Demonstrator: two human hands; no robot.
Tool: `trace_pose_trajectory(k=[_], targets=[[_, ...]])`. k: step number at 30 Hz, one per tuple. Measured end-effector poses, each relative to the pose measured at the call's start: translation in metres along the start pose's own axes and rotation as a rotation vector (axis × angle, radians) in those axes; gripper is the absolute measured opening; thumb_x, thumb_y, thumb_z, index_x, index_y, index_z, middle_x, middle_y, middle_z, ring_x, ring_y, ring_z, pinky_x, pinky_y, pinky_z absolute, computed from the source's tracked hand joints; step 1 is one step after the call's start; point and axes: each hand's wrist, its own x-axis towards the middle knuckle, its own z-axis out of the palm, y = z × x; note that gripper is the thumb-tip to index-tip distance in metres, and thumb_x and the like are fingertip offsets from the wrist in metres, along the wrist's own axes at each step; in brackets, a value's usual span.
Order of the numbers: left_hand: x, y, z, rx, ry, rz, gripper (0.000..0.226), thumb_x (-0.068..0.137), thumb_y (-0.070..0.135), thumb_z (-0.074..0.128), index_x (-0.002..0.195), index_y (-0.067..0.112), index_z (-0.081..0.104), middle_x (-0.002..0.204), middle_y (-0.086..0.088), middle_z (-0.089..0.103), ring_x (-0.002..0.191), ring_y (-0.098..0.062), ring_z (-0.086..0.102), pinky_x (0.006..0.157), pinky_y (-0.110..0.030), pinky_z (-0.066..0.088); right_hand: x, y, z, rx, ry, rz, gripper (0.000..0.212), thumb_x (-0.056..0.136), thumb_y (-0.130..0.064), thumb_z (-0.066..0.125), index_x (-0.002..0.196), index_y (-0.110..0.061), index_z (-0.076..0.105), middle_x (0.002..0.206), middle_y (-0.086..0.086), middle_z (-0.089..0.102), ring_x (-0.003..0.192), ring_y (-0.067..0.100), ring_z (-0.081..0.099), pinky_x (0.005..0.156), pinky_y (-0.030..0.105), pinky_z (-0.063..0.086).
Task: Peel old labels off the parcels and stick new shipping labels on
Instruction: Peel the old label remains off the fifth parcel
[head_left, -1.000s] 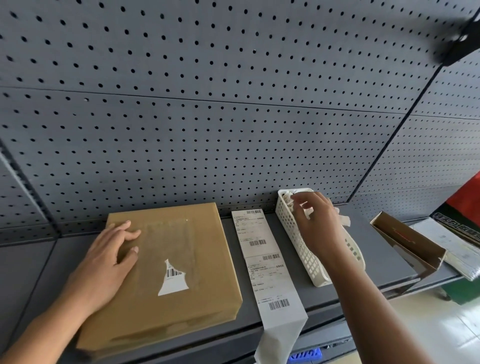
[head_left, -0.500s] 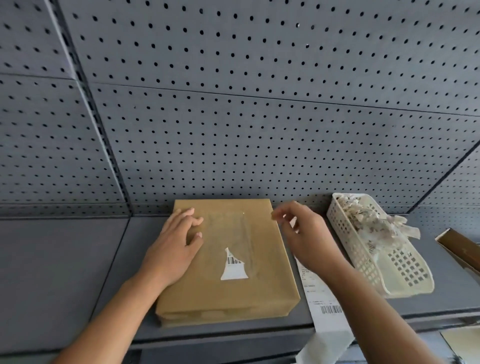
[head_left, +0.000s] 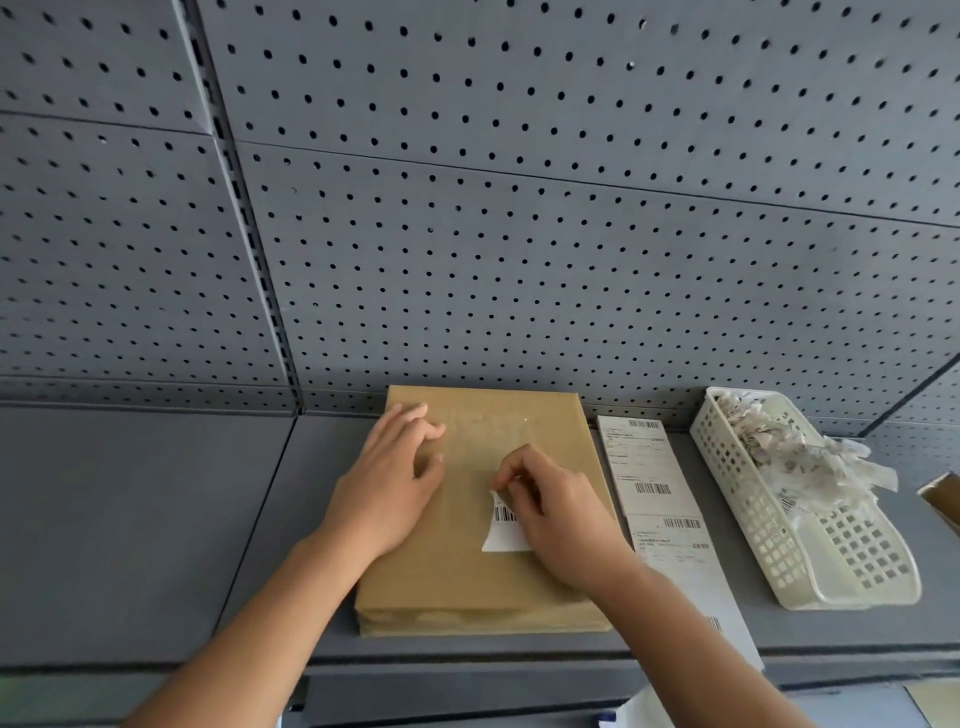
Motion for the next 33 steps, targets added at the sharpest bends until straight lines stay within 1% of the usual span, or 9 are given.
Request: trace_pose_trajectory(k=[3,8,11,13,18,22,27,30,33], targets=[[-0.0003,-0.0002,-0.0001,-0.002,0.000,-0.001,0.032,0.104,0.042,0.040,0.136,0.040,0.047,0.161,0.030,0.015,0.149,0.010,-0.006,0.112,-0.049,0.035,-0.0007,0.0019,0.0051,-0.041,0.029,-0.025,0.023,0.095,-0.001,0.051,0.094,-0.023,0.057,0.091,-0.011,0.062,0.086,0.007,0.057,0.074,0.026,0.048],[-0.0012,0.0005,-0.0005,-0.003,0.000,-0.001,0.032,0.104,0.042,0.040,0.136,0.040,0.047,0.161,0.030,0.015,0.149,0.009,-0.006,0.113,-0.050,0.035,0.0000,0.0022,0.0061,-0.015,0.022,-0.029,0.025,0.093,0.003,0.049,0.092,-0.020,0.058,0.089,-0.010,0.063,0.085,0.009,0.057,0.076,0.028,0.048],[-0.0015,0.0010,-0.0011,-0.006,0.000,-0.003,0.032,0.104,0.042,0.040,0.135,0.040,0.047,0.161,0.030,0.015,0.149,0.009,-0.006,0.113,-0.053,0.034,-0.0017,0.0018,0.0035,0.046,0.012,-0.027,0.028,0.093,0.006,0.048,0.091,-0.019,0.059,0.088,-0.010,0.064,0.087,0.010,0.060,0.077,0.026,0.048],[-0.0009,0.0006,-0.0006,-0.008,0.003,0.000,0.032,0.104,0.042,0.041,0.136,0.040,0.047,0.161,0.030,0.016,0.149,0.009,-0.006,0.113,-0.054,0.034,-0.0014,0.0023,0.0032,0.062,0.039,-0.027,0.024,0.096,0.001,0.050,0.094,-0.021,0.060,0.090,-0.011,0.065,0.089,0.010,0.061,0.076,0.022,0.048],[-0.0006,-0.0006,0.0004,-0.005,0.009,0.002,0.033,0.104,0.041,0.041,0.136,0.039,0.047,0.161,0.029,0.016,0.149,0.009,-0.006,0.113,-0.050,0.035,-0.0004,0.0023,0.0056,0.025,0.019,-0.031,0.020,0.095,-0.001,0.052,0.094,-0.019,0.060,0.087,-0.012,0.062,0.085,0.008,0.056,0.071,0.013,0.040],[-0.0008,-0.0001,0.0003,0.000,0.014,0.007,0.033,0.104,0.041,0.042,0.137,0.039,0.047,0.161,0.029,0.017,0.149,0.010,-0.005,0.112,-0.049,0.036,-0.0019,0.0021,0.0010,0.132,0.039,-0.001,0.023,0.095,0.002,0.052,0.092,-0.020,0.060,0.086,-0.009,0.065,0.083,0.012,0.061,0.071,0.014,0.043],[-0.0021,0.0012,-0.0005,0.003,0.008,-0.005,0.034,0.104,0.041,0.042,0.138,0.039,0.047,0.161,0.029,0.017,0.149,0.010,-0.006,0.111,-0.051,0.036,-0.0007,0.0040,0.0061,0.043,0.021,-0.031,0.024,0.096,0.001,0.049,0.095,-0.020,0.061,0.089,-0.011,0.064,0.087,0.007,0.058,0.073,0.014,0.043],[-0.0024,0.0024,-0.0011,0.005,0.006,-0.009,0.033,0.105,0.040,0.041,0.137,0.039,0.047,0.161,0.030,0.016,0.149,0.010,-0.006,0.111,-0.052,0.036,-0.0016,0.0052,0.0056,0.046,0.000,-0.076,0.027,0.094,0.006,0.046,0.092,-0.018,0.060,0.086,-0.010,0.063,0.082,0.010,0.057,0.071,0.015,0.041],[-0.0020,0.0020,-0.0004,0.005,0.011,-0.004,0.034,0.105,0.040,0.041,0.138,0.039,0.047,0.161,0.029,0.017,0.149,0.010,-0.006,0.113,-0.051,0.035,-0.0020,0.0078,0.0036,0.088,0.033,-0.053,0.025,0.097,0.001,0.048,0.095,-0.020,0.060,0.090,-0.011,0.065,0.086,0.010,0.061,0.074,0.020,0.046]])
